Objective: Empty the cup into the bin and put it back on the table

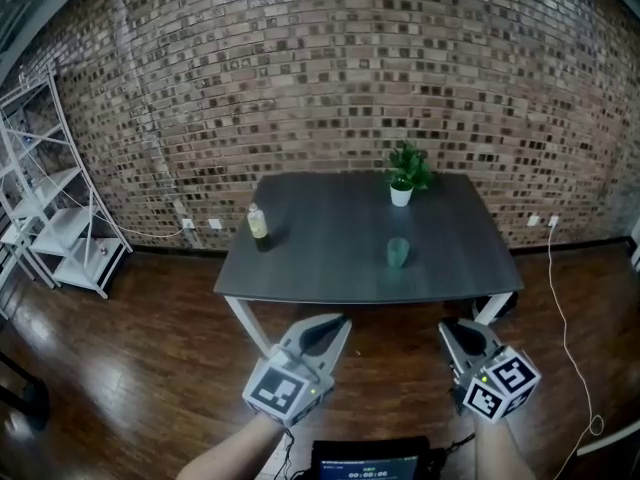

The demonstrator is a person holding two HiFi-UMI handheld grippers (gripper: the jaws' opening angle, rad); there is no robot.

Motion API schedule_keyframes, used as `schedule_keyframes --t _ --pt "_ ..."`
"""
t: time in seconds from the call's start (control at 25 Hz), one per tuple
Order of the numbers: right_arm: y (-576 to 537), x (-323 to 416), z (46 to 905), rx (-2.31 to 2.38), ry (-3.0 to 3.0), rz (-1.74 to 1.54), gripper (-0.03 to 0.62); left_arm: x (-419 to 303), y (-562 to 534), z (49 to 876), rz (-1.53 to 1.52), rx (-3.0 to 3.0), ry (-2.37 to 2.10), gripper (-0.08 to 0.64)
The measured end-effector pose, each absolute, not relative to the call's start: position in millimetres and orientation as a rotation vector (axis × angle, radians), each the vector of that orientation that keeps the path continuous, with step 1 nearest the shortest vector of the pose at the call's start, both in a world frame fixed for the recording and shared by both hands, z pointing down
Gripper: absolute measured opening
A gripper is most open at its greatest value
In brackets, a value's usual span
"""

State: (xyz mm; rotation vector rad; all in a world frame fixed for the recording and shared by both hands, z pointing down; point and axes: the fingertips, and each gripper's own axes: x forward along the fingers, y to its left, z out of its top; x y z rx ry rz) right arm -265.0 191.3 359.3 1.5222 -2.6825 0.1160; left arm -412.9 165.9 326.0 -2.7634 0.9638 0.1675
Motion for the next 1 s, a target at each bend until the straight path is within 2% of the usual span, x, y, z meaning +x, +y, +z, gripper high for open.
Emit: schedule_keyframes --t 0.92,0.96,1.0 --pt "-11.6 -195.5 372.3 1.282 -2.778 0.110 0.006 -323.2 -37.1 349.0 0.069 -2.775 1.090 0.000" --pt "-18.7 -191.9 371.3 1.266 -2.782 0.112 0.015 -318.3 -43.7 348.7 0.068 -2.774 1.100 0.000" --pt "-25.8 -188.6 369.9 1.254 -2.789 0.119 0.059 -313.8 -50.2 348.1 0.069 -2.774 1.109 0.000"
